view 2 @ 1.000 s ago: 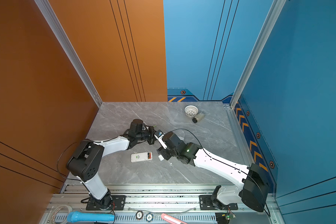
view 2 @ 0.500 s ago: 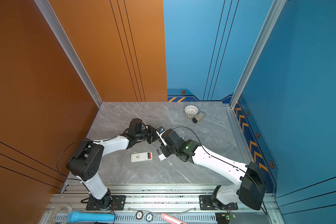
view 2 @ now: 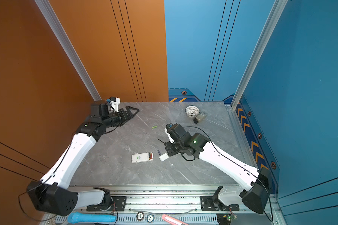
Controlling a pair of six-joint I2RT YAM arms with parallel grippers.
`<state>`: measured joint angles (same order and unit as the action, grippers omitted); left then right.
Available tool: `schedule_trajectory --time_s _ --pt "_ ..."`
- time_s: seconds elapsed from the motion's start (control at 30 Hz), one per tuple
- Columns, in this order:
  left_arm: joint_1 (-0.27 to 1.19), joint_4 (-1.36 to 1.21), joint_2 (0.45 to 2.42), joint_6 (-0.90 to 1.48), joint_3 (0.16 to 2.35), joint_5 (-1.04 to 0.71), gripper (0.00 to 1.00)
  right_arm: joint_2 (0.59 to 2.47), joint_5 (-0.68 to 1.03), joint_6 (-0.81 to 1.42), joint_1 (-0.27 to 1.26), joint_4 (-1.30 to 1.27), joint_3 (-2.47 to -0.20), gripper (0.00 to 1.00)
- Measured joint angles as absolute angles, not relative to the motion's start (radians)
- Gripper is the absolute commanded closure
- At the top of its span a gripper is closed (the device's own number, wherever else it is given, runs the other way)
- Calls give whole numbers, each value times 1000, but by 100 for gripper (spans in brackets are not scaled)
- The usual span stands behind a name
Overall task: Unload the batteries from the remote control
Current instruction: 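Grasp the remote's end with the left gripper while the right brings the screwdriver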
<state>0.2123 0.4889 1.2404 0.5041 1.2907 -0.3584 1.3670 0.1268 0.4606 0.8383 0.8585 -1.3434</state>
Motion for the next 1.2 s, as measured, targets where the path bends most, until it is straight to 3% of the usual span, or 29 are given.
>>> schedule_trajectory --time_s 0.17,0.43,0.83,1.2 --pt "336 697 1179 48 1136 -212 2 1477 178 471 847 1005 -1513 100" --pt "422 857 1195 -422 930 -99 2 1637 179 438 897 1157 -1633 100" --pt "422 732 1412 -582 878 -29 2 1787 183 446 934 1186 -1763 100" --pt "405 645 1529 -586 852 -10 2 1801 217 447 943 1184 -1752 100"
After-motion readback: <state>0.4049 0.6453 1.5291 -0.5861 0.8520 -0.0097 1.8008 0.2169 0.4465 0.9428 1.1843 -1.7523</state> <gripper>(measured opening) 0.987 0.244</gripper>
